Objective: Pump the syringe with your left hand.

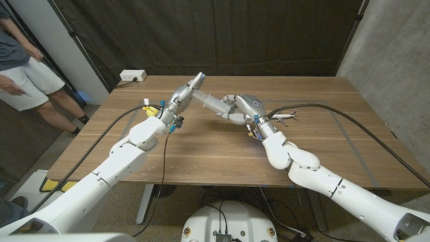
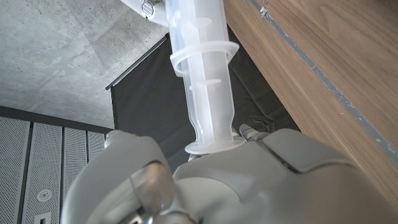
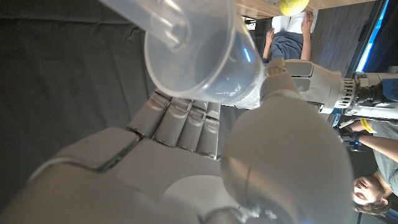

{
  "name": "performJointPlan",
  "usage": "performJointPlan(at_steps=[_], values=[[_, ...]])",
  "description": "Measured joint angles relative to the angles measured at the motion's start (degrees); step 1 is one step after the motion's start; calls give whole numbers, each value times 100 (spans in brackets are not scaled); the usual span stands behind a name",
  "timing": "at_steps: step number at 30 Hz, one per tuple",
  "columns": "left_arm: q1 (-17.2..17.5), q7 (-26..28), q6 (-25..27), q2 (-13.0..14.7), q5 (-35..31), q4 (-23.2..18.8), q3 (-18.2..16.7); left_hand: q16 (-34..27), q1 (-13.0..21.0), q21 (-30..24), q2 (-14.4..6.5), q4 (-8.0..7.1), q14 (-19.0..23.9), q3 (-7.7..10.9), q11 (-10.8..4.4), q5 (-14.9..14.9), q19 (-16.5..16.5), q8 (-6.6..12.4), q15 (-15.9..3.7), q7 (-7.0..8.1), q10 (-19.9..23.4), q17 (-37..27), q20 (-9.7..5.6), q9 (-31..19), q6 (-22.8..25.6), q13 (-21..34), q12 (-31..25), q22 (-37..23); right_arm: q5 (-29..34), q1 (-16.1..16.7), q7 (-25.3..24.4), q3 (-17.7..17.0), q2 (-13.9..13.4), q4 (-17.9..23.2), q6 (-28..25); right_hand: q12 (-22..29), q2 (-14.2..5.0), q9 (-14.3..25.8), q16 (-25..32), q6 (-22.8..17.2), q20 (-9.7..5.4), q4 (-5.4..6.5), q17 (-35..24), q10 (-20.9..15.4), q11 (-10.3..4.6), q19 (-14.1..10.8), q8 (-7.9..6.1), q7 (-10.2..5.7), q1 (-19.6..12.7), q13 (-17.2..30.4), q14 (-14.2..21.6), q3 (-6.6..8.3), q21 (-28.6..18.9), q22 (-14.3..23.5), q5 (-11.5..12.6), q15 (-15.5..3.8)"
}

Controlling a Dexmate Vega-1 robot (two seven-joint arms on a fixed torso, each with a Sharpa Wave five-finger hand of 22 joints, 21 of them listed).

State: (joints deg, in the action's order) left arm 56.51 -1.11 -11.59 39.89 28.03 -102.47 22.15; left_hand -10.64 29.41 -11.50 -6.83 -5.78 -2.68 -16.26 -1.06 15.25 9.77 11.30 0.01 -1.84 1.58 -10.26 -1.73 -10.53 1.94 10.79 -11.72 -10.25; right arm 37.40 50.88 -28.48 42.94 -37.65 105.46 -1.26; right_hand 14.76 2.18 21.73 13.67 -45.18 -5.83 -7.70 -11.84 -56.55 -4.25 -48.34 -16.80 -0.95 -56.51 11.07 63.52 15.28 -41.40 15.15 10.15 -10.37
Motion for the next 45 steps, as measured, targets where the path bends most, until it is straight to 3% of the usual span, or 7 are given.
performJointPlan(at_steps=[45], values=[[-32,-78,87,-93,-115,-123,200,0,-7,0,-6,-24,-62,-24,33,-22,-1,0,-1,0,-32,0,0,0,0,0,0,0,47,-71,-6,36,49,-9,56,-44,-5,5,-5,-49,-1,16,-7,-40,21,60,94,12,5,1,71,-16,-232,-79,3,-53]])
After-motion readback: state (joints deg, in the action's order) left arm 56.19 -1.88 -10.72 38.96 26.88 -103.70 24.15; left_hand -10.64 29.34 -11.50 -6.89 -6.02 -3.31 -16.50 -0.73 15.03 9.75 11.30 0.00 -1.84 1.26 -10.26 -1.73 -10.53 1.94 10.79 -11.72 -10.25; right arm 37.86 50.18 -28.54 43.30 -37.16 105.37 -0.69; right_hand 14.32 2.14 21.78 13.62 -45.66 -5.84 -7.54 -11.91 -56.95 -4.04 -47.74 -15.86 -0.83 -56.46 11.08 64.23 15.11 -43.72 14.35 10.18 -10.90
